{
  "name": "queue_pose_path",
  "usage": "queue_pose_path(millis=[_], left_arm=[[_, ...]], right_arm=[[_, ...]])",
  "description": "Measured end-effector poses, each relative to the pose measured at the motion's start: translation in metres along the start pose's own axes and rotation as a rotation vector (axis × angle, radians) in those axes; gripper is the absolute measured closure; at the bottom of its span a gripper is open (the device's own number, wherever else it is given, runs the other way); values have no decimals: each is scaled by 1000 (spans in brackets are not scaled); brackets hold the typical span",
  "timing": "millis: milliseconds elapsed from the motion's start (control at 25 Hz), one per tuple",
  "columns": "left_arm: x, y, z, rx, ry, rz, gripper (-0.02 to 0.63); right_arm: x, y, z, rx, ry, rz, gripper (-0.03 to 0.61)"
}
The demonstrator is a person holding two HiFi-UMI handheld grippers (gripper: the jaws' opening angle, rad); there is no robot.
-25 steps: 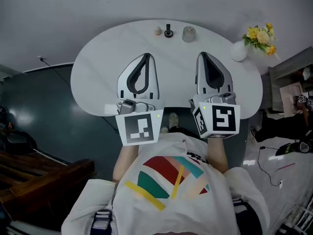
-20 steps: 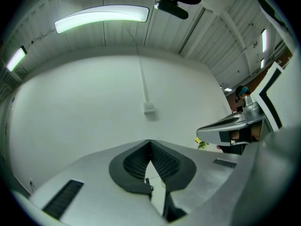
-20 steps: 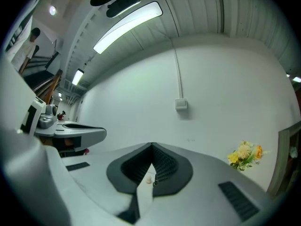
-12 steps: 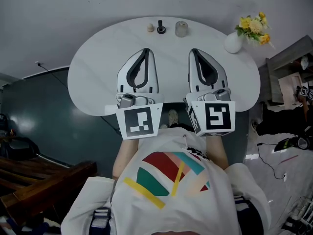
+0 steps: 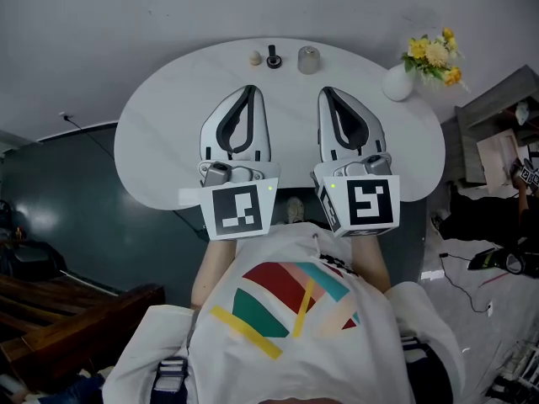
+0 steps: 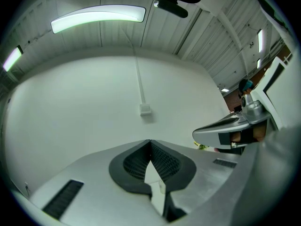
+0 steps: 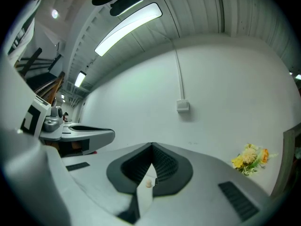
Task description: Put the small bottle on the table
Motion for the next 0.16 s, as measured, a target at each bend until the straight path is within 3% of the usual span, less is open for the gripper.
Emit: queue_pose_path(millis=[160], left_arm=[[3, 4, 6, -1, 2, -1, 597]], right_arm=[[2, 1, 7, -5, 6, -3, 568]])
Point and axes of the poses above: the fingertips, and each gripper's own axes: z forward along the fingers, y to its left, x out of its underside, the point moved 1 cm from there along -z, backward along the fingers, and after that the axes turned 13 degrees about x, right-handed, at the moved point
